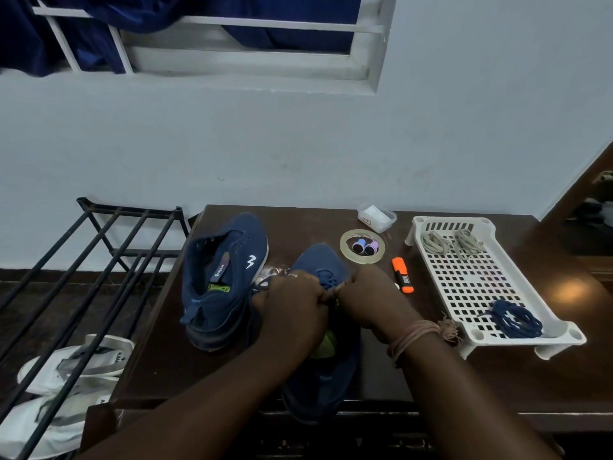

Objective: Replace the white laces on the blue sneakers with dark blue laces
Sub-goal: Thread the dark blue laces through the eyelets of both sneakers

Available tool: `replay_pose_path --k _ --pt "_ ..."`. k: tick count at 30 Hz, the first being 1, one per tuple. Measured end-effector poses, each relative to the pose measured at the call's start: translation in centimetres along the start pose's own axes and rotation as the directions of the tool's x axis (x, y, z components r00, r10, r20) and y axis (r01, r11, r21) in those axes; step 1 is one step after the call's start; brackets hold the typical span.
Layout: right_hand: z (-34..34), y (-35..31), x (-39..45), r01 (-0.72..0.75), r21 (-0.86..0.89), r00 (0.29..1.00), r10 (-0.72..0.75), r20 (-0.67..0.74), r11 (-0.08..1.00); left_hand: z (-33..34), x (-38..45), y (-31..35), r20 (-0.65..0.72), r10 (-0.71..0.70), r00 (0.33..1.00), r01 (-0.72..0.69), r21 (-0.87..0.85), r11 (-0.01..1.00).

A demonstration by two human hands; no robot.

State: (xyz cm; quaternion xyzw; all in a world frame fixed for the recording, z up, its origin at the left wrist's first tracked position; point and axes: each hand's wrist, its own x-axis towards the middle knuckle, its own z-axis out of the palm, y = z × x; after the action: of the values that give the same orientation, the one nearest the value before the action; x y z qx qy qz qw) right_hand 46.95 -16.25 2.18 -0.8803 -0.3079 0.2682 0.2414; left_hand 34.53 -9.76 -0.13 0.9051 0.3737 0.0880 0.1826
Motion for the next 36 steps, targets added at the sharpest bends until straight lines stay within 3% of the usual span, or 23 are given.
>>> replay_pose_path --k 6,9,12,16,18,20,21,22,26,30,33,36 --pt "0.1 -0.3 -0.4 0.022 0.033 1.000 -0.022 -0.015 0.999 0.0 -0.1 -0.6 -0.200 0.129 0.971 -0.102 0.139 0.985" --pt "0.0 -0.2 -0.4 0.024 0.042 1.000 -0.024 -0.006 0.999 0.4 -0.2 -0.4 -0.261 0.134 0.956 -0.076 0.219 0.973" --pt "-0.1 0.0 -0.3 0.045 0.060 0.999 -0.043 -0.027 0.997 0.6 -0.4 0.1 -0.232 -0.020 0.973 0.061 0.169 0.984" --pt "-0.6 0.2 -0.5 0.065 0.149 0.998 -0.067 0.008 0.987 1.2 0.2 0.4 -0.074 -0.242 0.967 0.233 -0.113 0.966" --pt "-0.9 0.2 -0.6 0.068 0.204 0.996 -0.079 0.048 0.977 0.4 0.5 0.9 0.097 -0.354 0.930 0.363 -0.390 0.847" --pt "-1.1 0.2 -0.7 0.060 0.238 0.995 -0.075 0.058 0.970 -0.7 0.5 1.1 0.294 -0.379 0.877 0.467 -0.709 0.529" --pt "-1.2 0.2 -0.7 0.059 0.242 0.996 -0.072 0.048 0.969 -1.0 0.1 1.2 0.330 -0.371 0.868 0.474 -0.775 0.418" --pt "-1.1 0.2 -0.7 0.062 0.240 0.997 -0.073 0.037 0.969 -1.0 -0.1 1.1 0.327 -0.359 0.875 0.461 -0.789 0.406" --pt "-0.7 0.3 -0.6 0.071 0.199 0.997 -0.077 0.024 0.977 0.4 0.1 1.0 0.216 -0.453 0.865 0.484 -0.600 0.637" --pt "-0.4 0.7 -0.1 0.059 0.160 0.998 -0.055 -0.029 0.985 3.0 1.2 0.2 0.215 -0.544 0.811 0.566 -0.520 0.640" --pt "-0.2 0.6 0.1 0.084 -0.040 0.990 -0.088 -0.111 0.996 3.4 1.6 0.1 0.214 -0.512 0.832 0.552 -0.418 0.721" --pt "0.1 0.3 0.2 0.151 -0.280 0.978 -0.185 -0.100 0.948 2.7 1.2 -0.2 0.272 -0.466 0.842 0.536 -0.326 0.779"
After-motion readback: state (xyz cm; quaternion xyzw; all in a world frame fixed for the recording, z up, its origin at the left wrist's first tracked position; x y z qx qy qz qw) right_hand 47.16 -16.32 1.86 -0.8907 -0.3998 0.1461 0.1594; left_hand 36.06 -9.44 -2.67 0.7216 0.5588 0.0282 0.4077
